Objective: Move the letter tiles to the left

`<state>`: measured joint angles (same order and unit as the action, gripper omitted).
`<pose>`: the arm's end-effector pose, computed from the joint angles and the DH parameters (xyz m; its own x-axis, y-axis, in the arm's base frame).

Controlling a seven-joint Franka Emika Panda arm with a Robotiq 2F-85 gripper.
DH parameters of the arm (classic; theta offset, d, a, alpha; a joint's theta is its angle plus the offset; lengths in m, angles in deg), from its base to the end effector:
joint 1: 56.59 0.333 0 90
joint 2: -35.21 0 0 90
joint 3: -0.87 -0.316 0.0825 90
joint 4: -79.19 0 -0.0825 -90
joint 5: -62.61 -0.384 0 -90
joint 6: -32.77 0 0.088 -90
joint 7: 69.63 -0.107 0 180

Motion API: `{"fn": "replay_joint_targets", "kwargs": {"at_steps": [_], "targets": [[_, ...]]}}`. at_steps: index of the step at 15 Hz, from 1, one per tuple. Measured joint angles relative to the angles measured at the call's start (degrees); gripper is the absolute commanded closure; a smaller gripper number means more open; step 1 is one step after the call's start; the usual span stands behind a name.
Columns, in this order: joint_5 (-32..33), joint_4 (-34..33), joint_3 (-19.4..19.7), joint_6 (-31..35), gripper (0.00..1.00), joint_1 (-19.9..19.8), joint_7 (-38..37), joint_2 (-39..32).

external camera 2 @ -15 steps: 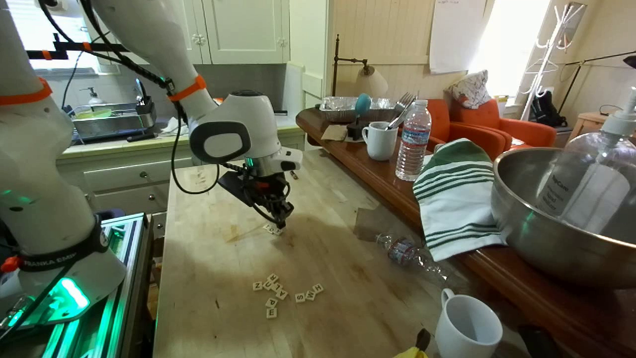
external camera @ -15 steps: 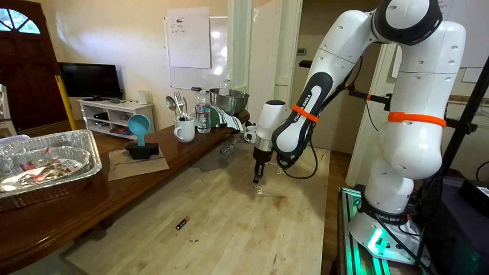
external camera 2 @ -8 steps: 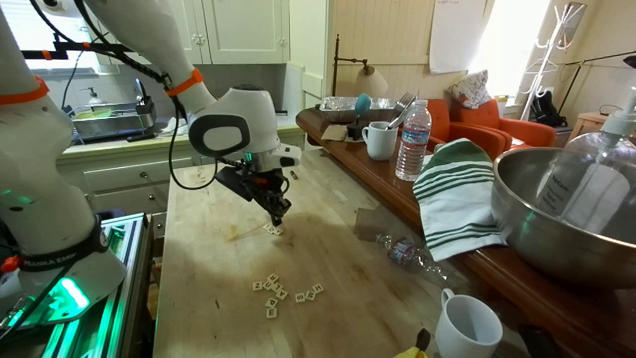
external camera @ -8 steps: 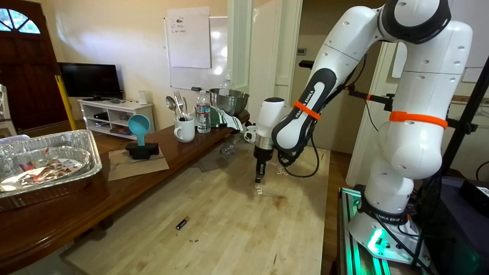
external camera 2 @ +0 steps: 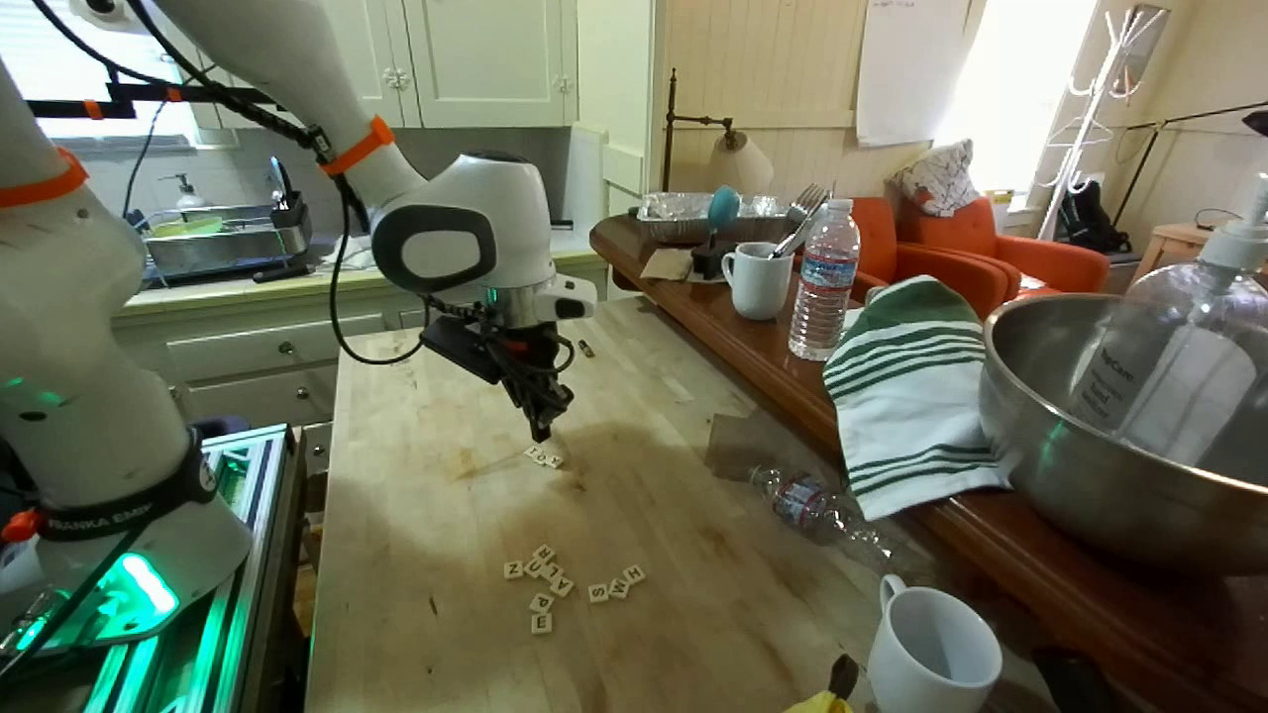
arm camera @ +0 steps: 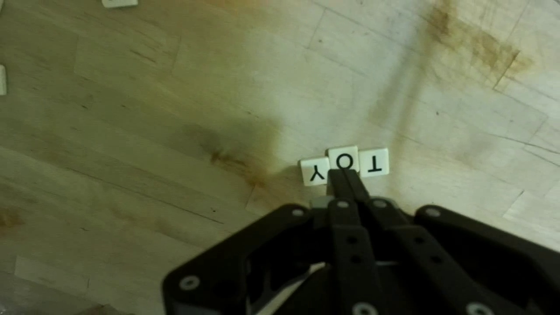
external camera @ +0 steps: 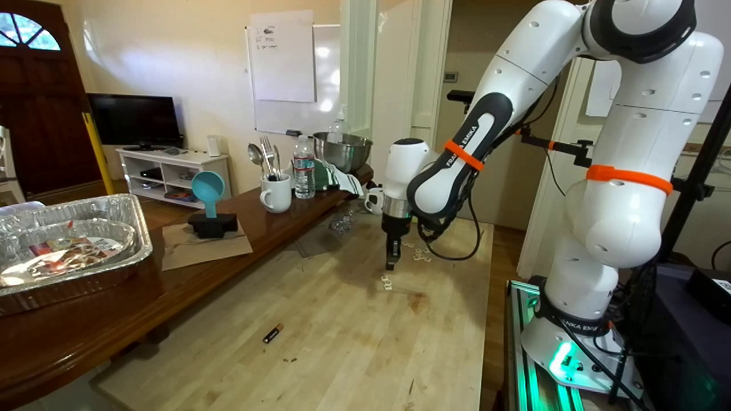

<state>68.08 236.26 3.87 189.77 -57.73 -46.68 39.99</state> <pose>0.4030 -0.0250 0.2537 0.9129 0.4040 0.0585 0.4001 -0.9139 0.0682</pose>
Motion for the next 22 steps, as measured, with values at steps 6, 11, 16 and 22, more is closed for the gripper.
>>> {"fn": "replay_joint_targets", "kwargs": {"at_steps": [6,11,16,22], "targets": [[0.00,0.00,0.01,-3.59,0.31,0.31,1.25,2.91],[0.00,0.00,0.06,-6.65,0.00,0.60,2.56,5.43],[0.00,0.00,0.20,-9.55,0.00,0.77,3.66,7.82],[0.04,-0.03,0.52,-11.12,0.00,0.99,4.07,9.15]]}}
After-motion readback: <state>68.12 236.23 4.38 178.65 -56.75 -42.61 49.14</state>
